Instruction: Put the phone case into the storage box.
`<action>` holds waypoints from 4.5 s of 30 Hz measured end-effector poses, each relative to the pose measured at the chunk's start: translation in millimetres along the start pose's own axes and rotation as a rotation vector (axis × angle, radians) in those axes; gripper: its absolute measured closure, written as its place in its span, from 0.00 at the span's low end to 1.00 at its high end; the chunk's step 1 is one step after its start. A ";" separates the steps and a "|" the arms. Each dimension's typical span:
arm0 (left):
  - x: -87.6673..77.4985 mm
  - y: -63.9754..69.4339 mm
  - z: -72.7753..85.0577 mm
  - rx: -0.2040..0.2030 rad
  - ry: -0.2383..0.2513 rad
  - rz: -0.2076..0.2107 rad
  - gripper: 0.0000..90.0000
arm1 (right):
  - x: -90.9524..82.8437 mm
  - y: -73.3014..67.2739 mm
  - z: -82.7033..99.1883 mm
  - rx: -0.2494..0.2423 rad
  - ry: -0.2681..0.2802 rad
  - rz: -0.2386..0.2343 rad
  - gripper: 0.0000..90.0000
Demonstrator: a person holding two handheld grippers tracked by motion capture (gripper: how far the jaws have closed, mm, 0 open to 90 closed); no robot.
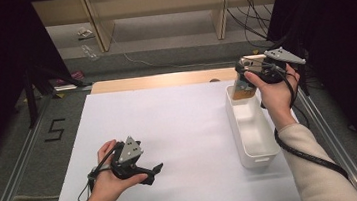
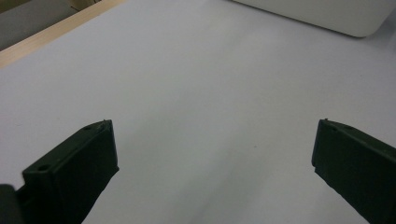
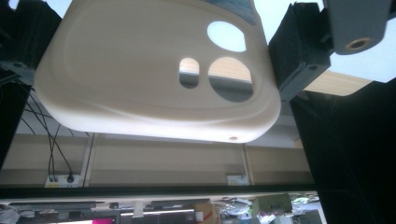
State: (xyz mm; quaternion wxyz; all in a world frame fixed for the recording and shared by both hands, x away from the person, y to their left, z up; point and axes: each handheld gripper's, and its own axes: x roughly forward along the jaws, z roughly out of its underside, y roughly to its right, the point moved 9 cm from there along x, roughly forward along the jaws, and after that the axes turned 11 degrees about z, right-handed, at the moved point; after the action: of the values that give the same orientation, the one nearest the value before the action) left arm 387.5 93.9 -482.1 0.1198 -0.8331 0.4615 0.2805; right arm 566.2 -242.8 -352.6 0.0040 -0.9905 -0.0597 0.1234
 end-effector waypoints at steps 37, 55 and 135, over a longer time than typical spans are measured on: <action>0.0 0.0 -0.2 0.000 0.002 0.001 0.00 | 13.7 2.7 0.7 -0.015 -0.016 0.025 0.15; 0.1 -0.1 -0.2 -0.002 0.006 0.004 0.00 | 25.5 3.1 5.7 -0.031 -0.040 0.040 0.15; 0.7 0.0 0.3 -0.004 0.005 0.011 0.00 | 73.6 -1.2 65.3 -0.076 -0.195 0.073 0.14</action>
State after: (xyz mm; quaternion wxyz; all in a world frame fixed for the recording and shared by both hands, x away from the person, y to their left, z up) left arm 387.7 93.6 -482.7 0.1155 -0.8316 0.4657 0.2797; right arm 620.9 -233.3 -433.8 -0.0437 -0.9748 -0.0285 0.2169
